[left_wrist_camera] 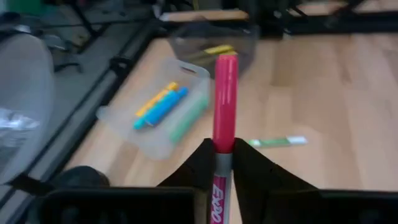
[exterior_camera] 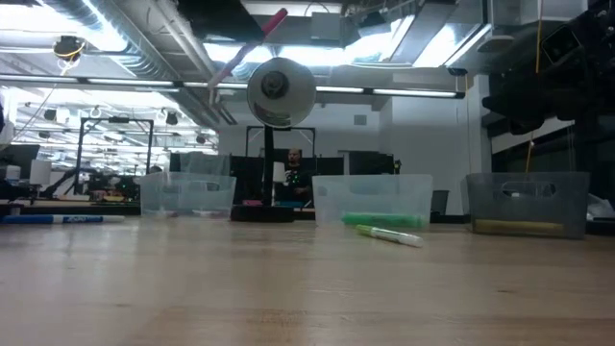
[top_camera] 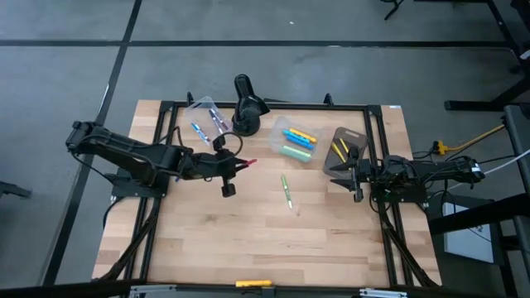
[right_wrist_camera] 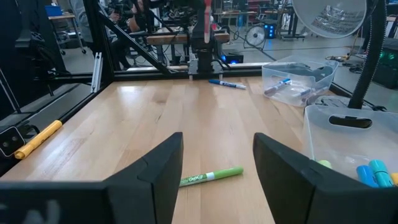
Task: Pick & Place Markers
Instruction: Put the red marker in the left transparent bin
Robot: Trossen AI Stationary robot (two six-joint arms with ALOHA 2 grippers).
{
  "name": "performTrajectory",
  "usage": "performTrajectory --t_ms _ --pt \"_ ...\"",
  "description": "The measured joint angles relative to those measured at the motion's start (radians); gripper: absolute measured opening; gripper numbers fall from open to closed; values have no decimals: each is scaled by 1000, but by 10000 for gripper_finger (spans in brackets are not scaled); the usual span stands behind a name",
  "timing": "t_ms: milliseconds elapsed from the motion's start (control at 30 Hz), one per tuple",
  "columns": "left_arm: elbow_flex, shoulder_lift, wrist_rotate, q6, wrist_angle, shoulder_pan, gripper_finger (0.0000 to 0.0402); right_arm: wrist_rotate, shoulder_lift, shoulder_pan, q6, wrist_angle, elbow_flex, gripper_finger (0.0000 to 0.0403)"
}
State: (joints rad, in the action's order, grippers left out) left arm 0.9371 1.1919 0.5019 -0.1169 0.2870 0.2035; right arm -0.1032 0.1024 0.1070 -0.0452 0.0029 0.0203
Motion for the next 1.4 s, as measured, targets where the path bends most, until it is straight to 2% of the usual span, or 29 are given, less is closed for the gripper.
performTrajectory --t_ms 367,633,833,1033,1200,1400 --pt "0 0 58 26 -176 -32 34 0 0 0 0 0 0 194" --pt "0 0 304 -7 -206 -42 37 0 0 0 0 0 0 194" --pt "0 0 444 51 -287 -42 35 0 0 0 0 0 0 194" --pt "0 0 595 131 -295 -57 35 0 0 0 0 0 0 194" --pt "0 0 595 157 -283 -121 37 0 0 0 0 0 0 194" --pt "0 0 543 132 -236 -226 34 0 0 0 0 0 0 194"
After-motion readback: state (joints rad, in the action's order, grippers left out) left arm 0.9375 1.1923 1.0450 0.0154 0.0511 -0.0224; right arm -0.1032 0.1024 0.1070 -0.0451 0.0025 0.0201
